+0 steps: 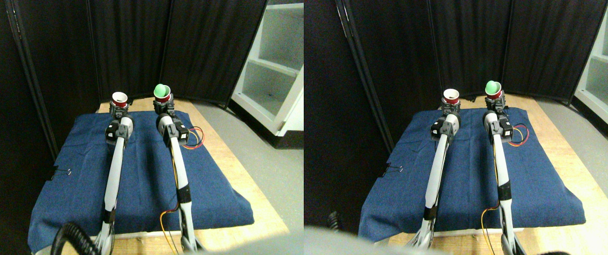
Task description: Pour (bimanual)
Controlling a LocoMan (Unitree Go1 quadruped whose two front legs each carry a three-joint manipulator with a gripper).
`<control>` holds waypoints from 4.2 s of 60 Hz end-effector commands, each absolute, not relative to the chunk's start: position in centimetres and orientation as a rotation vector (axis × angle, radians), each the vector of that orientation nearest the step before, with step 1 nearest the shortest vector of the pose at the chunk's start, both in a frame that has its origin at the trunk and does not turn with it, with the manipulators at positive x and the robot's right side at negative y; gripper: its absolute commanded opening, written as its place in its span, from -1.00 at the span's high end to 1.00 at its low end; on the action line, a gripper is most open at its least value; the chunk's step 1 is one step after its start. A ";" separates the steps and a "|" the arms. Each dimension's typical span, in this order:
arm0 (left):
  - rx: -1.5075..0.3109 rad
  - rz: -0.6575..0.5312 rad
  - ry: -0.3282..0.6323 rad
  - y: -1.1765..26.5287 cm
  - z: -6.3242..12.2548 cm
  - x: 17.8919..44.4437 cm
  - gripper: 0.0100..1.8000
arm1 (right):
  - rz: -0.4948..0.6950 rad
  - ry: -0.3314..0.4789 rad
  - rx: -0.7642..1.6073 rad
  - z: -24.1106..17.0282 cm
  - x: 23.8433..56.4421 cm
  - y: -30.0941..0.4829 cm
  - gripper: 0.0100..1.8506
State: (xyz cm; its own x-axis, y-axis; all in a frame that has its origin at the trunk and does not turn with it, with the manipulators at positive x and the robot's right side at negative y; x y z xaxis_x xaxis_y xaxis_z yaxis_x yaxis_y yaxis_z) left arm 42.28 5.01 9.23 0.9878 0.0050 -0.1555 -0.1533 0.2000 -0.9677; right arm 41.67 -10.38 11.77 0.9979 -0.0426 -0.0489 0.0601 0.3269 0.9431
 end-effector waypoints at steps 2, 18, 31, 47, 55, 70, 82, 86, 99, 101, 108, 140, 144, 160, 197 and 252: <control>-1.385 0.081 0.120 4.4 9.9 42.4 0.64 | -0.042 -0.010 1.231 12.6 42.1 -10.3 0.65; -1.388 0.081 0.135 3.8 10.0 41.9 0.64 | -0.026 -0.010 1.150 14.0 42.3 -10.3 0.65; -1.396 0.071 0.152 3.0 10.2 41.6 0.64 | 0.019 0.003 1.128 15.1 42.7 -10.0 0.65; -1.412 0.061 0.184 1.4 10.8 41.1 0.64 | 0.031 0.022 1.098 15.6 42.7 -9.1 0.65; -1.395 0.039 0.203 1.1 11.5 41.1 0.64 | 0.052 0.034 1.086 15.8 42.9 -8.8 0.65; -1.412 0.022 0.217 0.5 11.4 41.0 0.64 | 0.053 0.043 1.001 16.1 42.3 -7.8 0.65; -1.437 0.040 0.219 0.0 11.3 40.7 0.64 | 0.079 0.062 0.967 16.1 42.5 -7.2 0.65; -1.434 0.037 0.225 -0.1 11.2 40.6 0.64 | 0.069 0.061 0.961 16.2 42.4 -6.9 0.65; -1.422 0.050 0.218 -0.2 10.8 40.5 0.64 | 0.098 0.064 0.866 16.4 41.9 -6.6 0.65; -1.422 0.050 0.219 -0.2 10.8 40.5 0.64 | 0.100 0.065 0.862 16.4 41.9 -6.6 0.65; -1.429 0.048 0.221 -0.2 10.8 40.6 0.64 | 0.117 0.068 0.798 16.5 41.7 -6.4 0.65; -1.448 0.043 0.230 -0.4 10.8 40.7 0.64 | 0.153 0.059 0.579 16.5 41.2 -5.8 0.65; -1.452 0.037 0.233 -0.4 10.8 40.7 0.64 | 0.151 0.057 0.577 16.5 41.2 -5.7 0.65; -1.449 0.040 0.231 -0.2 10.9 40.8 0.64 | 0.176 0.053 0.466 16.6 41.3 -5.4 0.65; -1.464 0.055 0.246 -0.2 9.9 41.7 0.64 | 0.218 0.006 0.310 17.4 42.7 -5.3 0.65; -1.470 0.084 0.245 -0.8 9.6 43.7 0.64 | 0.314 -0.006 0.159 16.4 45.0 -5.4 0.65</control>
State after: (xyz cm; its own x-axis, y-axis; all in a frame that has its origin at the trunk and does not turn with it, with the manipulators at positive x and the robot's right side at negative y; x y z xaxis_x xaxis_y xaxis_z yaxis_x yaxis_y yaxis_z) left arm 43.31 -0.55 9.14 0.9647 -0.0931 -0.2462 -0.2339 0.1257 -0.9641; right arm 44.57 -5.32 15.82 0.9571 0.2897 -0.0079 -0.2837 0.9423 0.1775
